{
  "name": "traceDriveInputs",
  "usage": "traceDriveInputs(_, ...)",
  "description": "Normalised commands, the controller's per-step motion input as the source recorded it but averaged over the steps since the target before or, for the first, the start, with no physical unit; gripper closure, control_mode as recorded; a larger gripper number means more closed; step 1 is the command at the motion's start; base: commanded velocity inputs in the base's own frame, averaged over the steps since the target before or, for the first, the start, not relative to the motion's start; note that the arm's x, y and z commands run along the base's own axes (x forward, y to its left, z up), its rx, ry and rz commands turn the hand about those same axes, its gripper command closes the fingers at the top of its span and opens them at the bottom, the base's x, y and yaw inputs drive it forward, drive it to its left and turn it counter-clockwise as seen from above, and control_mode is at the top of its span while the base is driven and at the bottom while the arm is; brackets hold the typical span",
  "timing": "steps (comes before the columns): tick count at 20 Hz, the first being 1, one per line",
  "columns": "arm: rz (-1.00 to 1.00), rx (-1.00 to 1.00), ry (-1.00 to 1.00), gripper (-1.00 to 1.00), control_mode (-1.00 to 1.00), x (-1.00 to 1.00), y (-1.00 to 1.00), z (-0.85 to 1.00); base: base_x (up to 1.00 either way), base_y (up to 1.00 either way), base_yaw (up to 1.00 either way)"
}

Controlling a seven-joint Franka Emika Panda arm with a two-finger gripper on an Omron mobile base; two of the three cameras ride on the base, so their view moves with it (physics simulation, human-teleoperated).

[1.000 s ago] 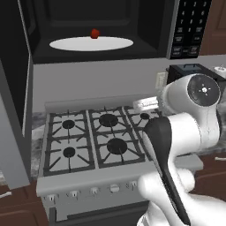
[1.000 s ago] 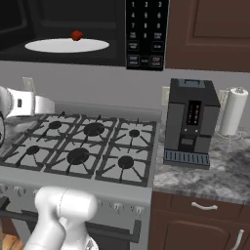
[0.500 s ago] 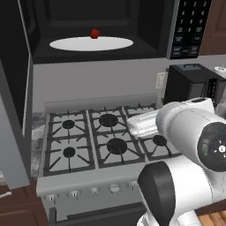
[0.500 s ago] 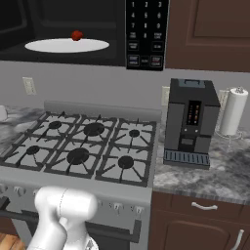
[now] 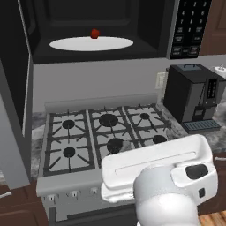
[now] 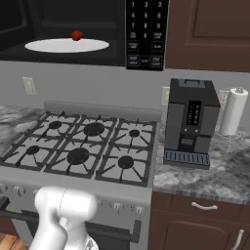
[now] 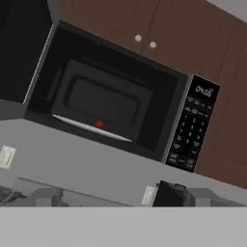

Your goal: Close the microwave door.

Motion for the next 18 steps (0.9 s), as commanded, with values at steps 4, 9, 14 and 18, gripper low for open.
traceDriveInputs(4, -0.21, -0.02, -0.39, -1.00, -1.00, -0.93, 0.97, 0.16, 0.00, 0.00, 0.00)
traceDriveInputs(9, -0.20, 0.00, -0.39, -1.00, -1.00, -0.89, 0.89, 0.22, 0.00, 0.00, 0.00)
traceDriveInputs(14, -0.18, 0.00, -0.18, -1.00, -1.00, -0.52, 0.82, 0.07, 0.00, 0.00, 0.00)
traceDriveInputs(18, -0.18, -0.01, -0.19, -1.00, -1.00, -0.21, 0.96, 0.01, 0.00, 0.00, 0.00)
